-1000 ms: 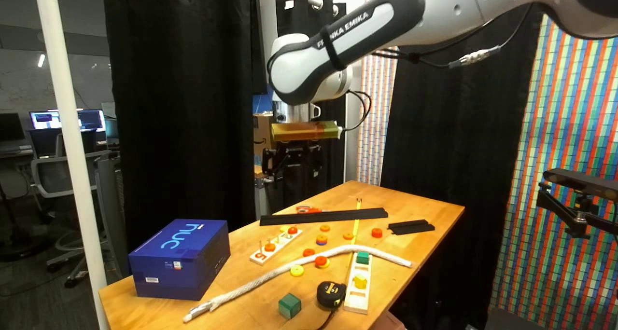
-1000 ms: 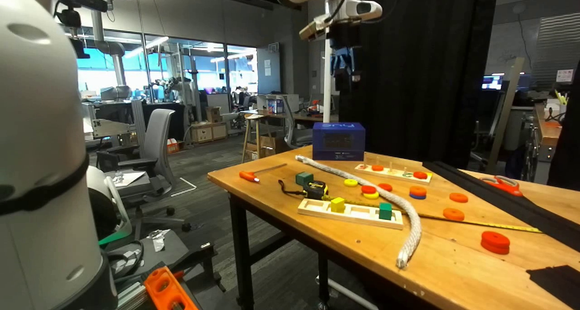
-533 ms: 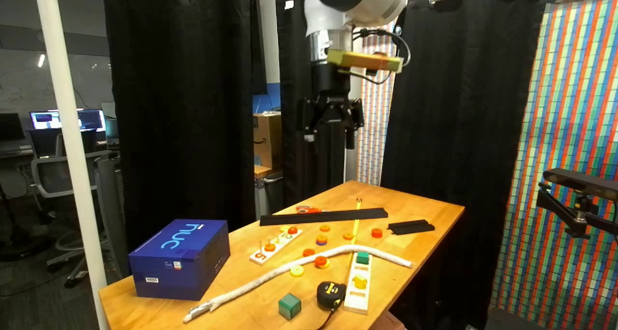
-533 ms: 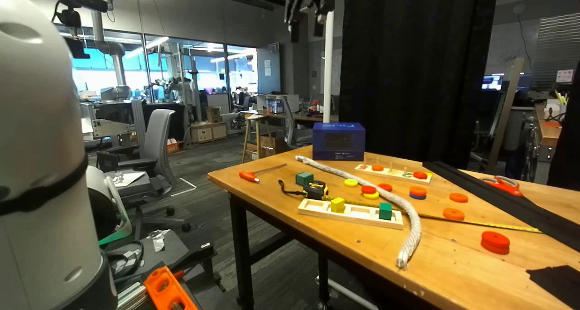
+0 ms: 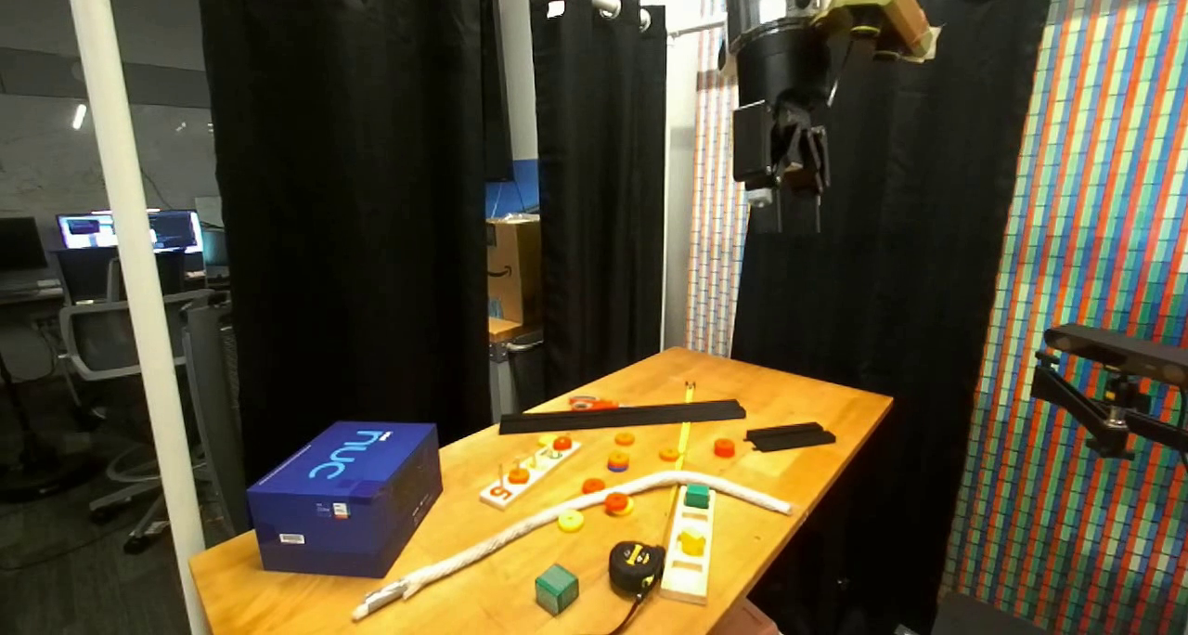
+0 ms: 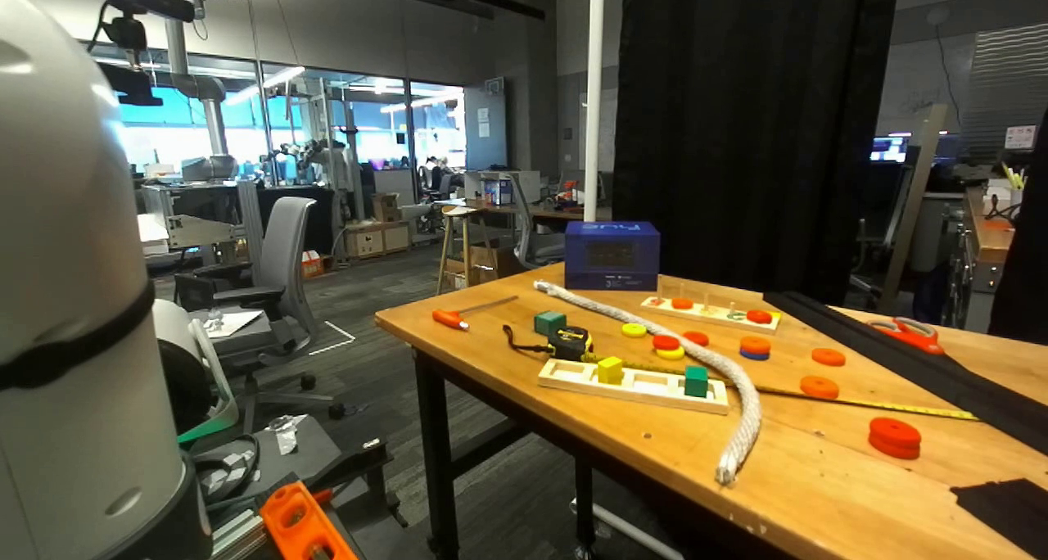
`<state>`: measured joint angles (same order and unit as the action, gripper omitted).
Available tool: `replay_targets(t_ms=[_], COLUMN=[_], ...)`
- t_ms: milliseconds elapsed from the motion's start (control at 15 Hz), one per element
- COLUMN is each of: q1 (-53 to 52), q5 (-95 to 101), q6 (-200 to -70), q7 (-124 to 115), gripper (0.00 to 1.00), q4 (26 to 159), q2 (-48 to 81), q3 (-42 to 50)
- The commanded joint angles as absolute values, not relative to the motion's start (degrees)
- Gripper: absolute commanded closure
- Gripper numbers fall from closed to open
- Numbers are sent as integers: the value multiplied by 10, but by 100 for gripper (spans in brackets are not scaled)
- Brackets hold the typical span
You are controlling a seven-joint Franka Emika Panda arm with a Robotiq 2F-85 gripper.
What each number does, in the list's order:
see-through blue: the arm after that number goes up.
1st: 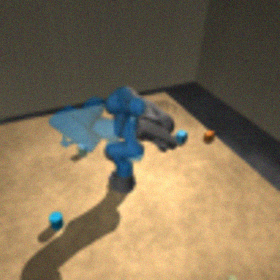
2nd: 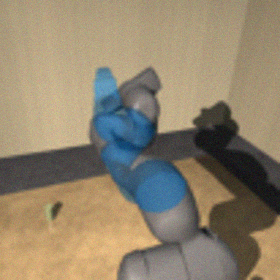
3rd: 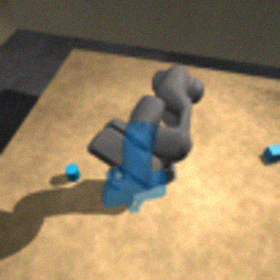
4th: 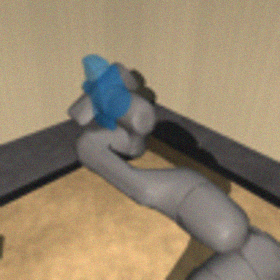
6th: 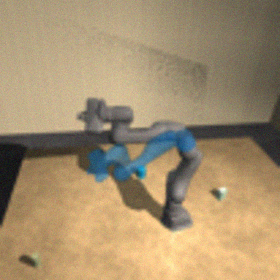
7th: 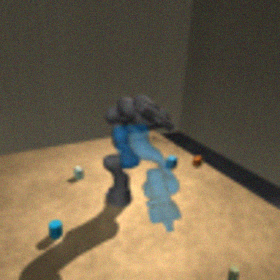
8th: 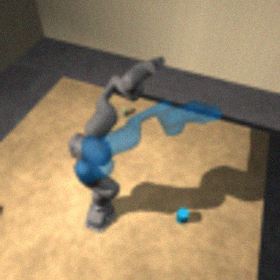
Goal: Remove the orange ring from the left side of the wooden stand
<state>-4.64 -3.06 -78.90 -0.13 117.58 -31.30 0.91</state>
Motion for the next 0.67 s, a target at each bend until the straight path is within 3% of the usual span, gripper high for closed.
replay_targets(t_ms=[0,267,600], q1=[-27,-18,-29], q5=[-22,-18,-28], q6=[-847,-875,-801], q7=[34,52,110], gripper=[0,0,0], q4=[1251,1299,1308], q2=[-400,-454,-466], q3=[15,26,53])
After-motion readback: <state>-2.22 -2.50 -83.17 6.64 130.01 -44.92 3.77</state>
